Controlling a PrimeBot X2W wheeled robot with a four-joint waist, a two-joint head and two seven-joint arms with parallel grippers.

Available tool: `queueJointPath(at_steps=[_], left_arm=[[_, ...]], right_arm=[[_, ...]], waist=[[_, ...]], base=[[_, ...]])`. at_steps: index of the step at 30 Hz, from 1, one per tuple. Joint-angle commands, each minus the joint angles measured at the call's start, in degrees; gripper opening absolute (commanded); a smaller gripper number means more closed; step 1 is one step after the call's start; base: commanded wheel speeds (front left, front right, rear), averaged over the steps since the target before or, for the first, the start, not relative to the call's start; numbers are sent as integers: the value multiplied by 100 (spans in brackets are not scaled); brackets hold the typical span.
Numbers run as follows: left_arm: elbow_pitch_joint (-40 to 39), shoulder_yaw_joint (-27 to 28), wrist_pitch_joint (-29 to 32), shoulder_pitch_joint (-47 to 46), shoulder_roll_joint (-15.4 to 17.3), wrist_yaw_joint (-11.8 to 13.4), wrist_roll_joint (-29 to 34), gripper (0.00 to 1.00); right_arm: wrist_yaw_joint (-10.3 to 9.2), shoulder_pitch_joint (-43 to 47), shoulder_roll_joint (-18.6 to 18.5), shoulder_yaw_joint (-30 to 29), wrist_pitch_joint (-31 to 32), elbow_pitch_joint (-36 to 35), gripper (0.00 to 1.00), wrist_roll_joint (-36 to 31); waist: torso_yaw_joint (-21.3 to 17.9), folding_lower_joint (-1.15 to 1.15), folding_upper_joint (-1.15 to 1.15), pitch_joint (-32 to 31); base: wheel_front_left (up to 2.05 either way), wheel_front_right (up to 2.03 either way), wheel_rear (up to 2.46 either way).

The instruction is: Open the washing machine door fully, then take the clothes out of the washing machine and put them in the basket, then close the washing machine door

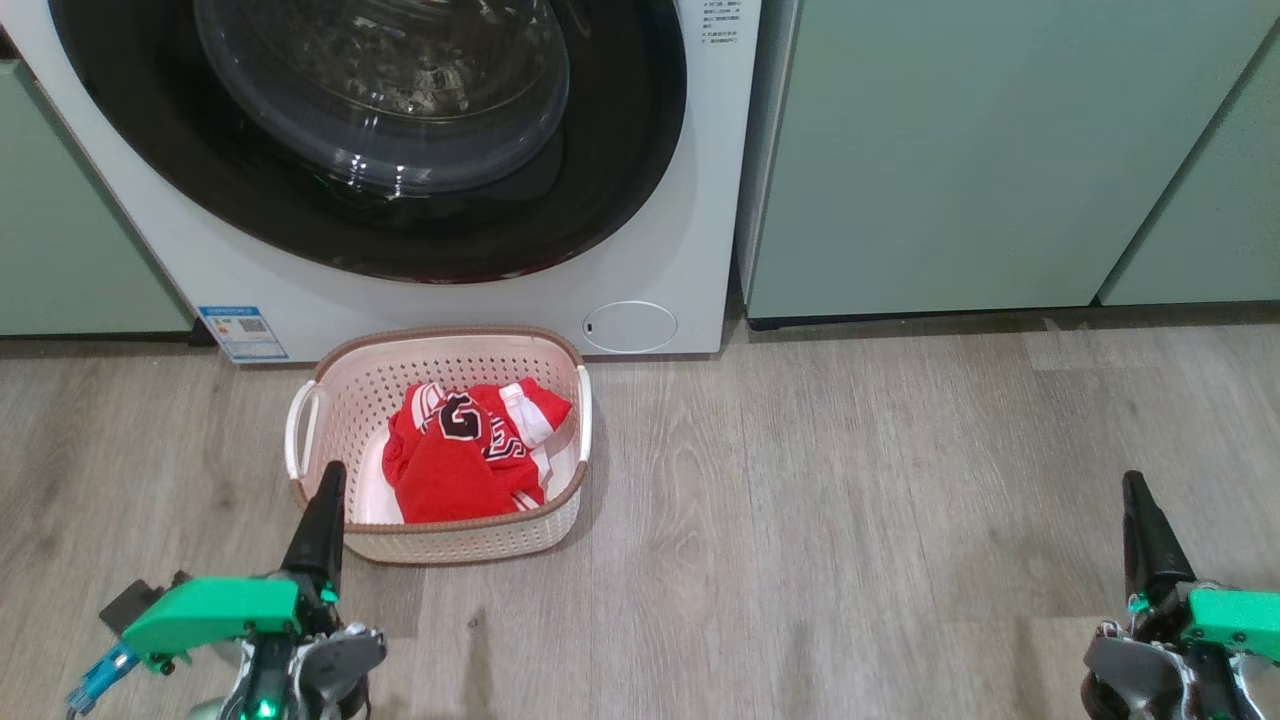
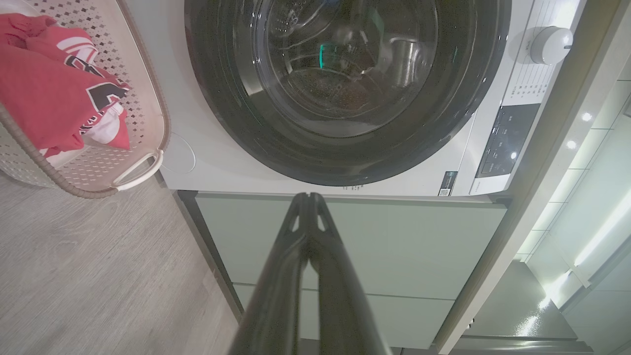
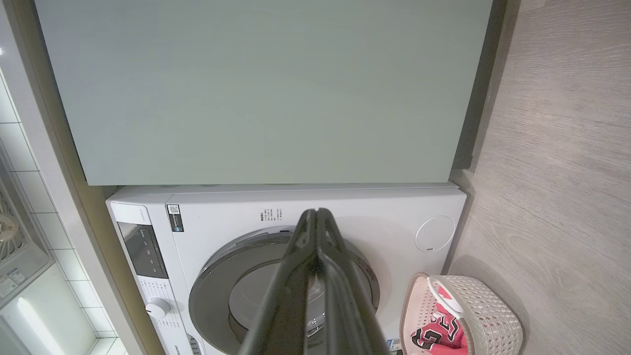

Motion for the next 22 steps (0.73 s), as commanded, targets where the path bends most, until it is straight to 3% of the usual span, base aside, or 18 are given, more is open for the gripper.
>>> queueJointPath(at_steps=[1,22], left_arm=[[-204,183,35,-311,31,3,-30,0],[-204,183,35,-311,31,3,-30,0]], right_arm=[[-3,-263,-33,137,33,-237,0,35],[-3,-263,-33,137,32,-237,0,35]], waist=[[0,0,0,0],[0,0,0,0]], base=[[0,0,0],[0,0,0]])
